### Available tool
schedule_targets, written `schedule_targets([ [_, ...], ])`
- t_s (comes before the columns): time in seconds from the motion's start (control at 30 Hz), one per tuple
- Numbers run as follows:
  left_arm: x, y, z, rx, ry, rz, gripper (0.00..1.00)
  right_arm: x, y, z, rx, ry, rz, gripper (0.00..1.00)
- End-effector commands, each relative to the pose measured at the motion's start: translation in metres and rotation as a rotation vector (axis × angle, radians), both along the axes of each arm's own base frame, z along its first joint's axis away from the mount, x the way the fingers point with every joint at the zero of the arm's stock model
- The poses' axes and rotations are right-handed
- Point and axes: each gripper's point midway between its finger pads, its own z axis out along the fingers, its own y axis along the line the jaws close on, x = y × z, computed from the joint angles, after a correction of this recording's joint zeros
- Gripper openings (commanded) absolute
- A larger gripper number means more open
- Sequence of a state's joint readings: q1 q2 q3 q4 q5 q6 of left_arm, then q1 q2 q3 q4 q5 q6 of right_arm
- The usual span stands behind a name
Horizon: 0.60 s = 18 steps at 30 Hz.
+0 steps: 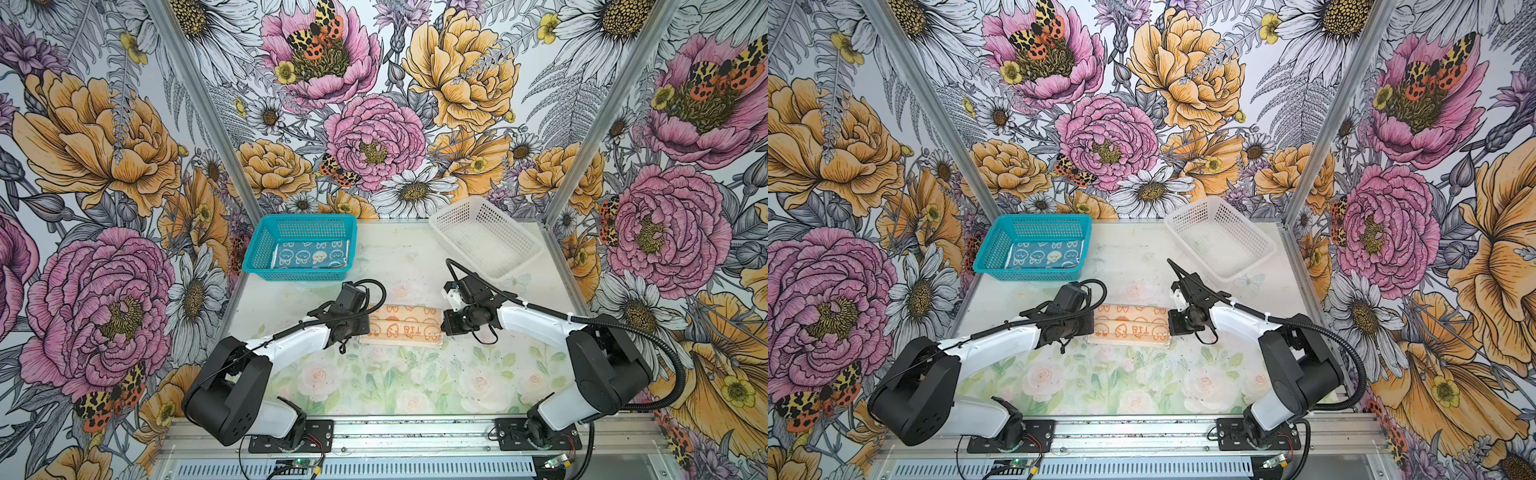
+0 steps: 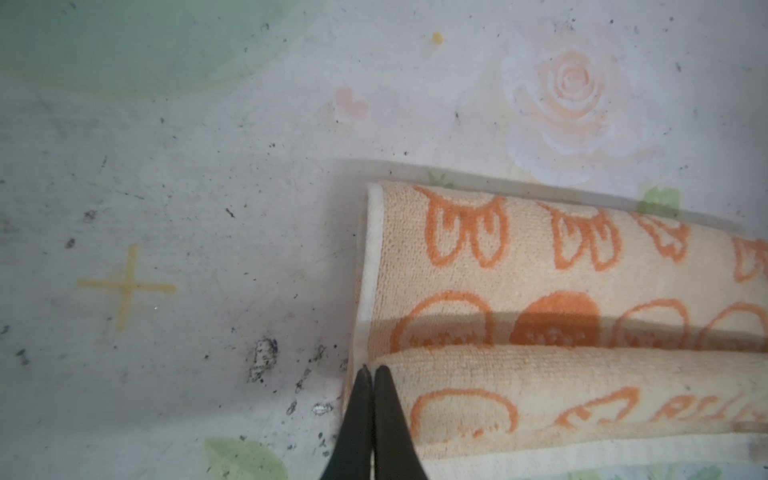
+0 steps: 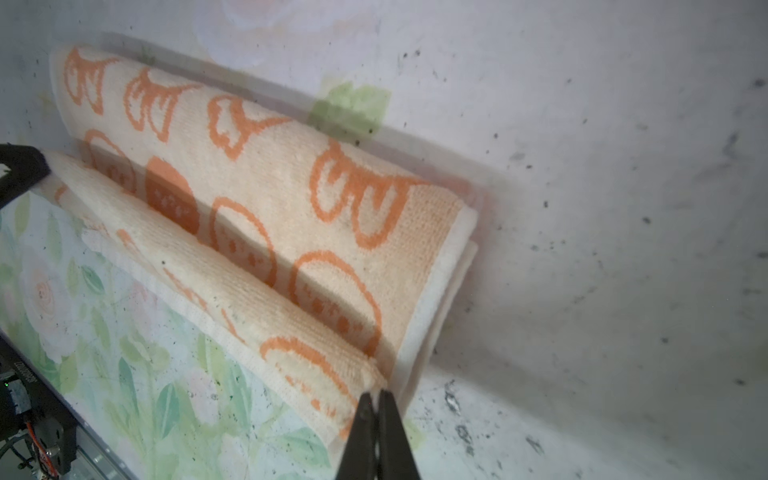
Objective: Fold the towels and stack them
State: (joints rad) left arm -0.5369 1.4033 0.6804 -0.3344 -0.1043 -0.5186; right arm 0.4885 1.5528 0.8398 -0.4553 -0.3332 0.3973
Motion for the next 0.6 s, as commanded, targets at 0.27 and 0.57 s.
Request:
schedule_targets([
  [0.27,0.015,-0.016,0.041,-0.075,-0.084,0.005,0.47,0.002,0.005,0.016,0.031,-0.057,-0.013,0.38],
  [0.57,0.014,-0.048,0.086,-0.293,-0.128,0.004,0.99,0.006,0.037,0.070,0.245,-0.090,-0.005,0.70],
])
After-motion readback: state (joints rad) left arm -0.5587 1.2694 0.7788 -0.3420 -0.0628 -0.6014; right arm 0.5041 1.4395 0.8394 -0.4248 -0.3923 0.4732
